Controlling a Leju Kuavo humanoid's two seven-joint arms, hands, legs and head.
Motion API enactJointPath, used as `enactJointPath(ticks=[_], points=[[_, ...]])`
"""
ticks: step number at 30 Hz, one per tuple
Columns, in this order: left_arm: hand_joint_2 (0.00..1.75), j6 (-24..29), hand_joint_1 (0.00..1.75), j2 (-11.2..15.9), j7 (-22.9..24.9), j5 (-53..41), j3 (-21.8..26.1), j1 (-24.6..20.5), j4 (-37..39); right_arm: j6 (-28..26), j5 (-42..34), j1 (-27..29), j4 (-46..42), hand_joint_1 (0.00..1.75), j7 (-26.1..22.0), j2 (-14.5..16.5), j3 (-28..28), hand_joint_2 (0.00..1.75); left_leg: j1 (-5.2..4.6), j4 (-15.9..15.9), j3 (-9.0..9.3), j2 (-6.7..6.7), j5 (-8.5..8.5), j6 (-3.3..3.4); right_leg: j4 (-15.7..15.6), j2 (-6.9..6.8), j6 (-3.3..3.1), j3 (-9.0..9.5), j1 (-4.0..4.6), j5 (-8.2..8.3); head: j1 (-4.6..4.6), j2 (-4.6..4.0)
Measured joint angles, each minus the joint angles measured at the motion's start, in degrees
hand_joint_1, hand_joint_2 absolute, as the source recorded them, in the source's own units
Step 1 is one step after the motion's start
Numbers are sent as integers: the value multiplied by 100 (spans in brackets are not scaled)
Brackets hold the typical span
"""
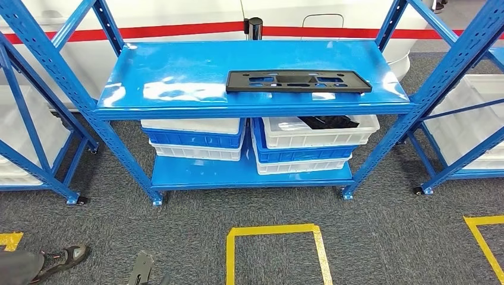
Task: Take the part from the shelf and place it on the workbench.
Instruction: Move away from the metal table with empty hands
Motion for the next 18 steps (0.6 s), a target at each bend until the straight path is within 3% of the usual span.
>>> enactJointPath(ticks=[17, 18], points=[[175, -445, 0, 2, 475, -126, -10, -2, 0, 93, 50, 2, 0, 0, -86, 36, -2, 0, 22, 1, 10, -2, 2, 24, -4, 0, 14, -6, -6, 9, -2, 0], [175, -459, 0, 2, 498, -134, -12, -3, 0, 93, 58, 2, 0, 0, -85, 41, -2, 44, 23, 1, 10, -2, 2, 24, -4, 0, 14, -6, -5, 9, -2, 0]])
